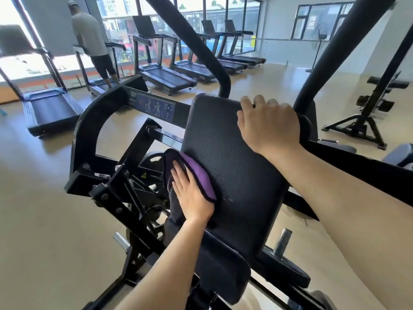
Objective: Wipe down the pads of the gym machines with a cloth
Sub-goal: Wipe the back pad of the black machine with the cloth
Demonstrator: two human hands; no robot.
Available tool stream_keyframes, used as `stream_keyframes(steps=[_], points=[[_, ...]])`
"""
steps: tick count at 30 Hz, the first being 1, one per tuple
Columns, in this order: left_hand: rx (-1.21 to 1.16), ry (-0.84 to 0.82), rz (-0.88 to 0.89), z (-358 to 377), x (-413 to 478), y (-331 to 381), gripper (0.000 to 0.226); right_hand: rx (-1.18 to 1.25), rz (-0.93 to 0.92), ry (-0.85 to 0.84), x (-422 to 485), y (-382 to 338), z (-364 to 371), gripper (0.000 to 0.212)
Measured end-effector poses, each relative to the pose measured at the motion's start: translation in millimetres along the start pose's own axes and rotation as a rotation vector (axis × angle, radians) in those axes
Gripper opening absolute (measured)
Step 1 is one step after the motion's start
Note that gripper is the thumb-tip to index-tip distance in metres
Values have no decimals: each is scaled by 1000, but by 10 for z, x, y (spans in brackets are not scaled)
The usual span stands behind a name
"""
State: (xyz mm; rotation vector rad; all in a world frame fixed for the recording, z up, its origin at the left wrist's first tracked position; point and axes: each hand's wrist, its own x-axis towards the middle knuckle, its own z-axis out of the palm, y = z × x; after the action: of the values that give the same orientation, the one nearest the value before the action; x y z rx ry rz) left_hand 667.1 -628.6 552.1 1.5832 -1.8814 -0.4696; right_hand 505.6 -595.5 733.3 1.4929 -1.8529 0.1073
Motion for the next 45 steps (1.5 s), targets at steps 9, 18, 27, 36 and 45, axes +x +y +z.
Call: stream_keyframes(steps=[9, 18, 27, 36, 45], points=[[21, 122, 567, 10, -292, 929, 92, -1, 17, 25, -8, -19, 0, 43], [96, 48, 402, 56, -89, 5, 122, -9, 4, 54, -6, -12, 34, 43], [68, 22, 276, 122, -535, 363, 115, -15, -21, 74, 13, -17, 46, 44], [-98, 56, 413, 269, -802, 129, 97, -11, -25, 83, 18, -8, 44, 45], [-153, -19, -143, 10, 356, -451, 87, 5, -19, 101, 42, -19, 84, 44]])
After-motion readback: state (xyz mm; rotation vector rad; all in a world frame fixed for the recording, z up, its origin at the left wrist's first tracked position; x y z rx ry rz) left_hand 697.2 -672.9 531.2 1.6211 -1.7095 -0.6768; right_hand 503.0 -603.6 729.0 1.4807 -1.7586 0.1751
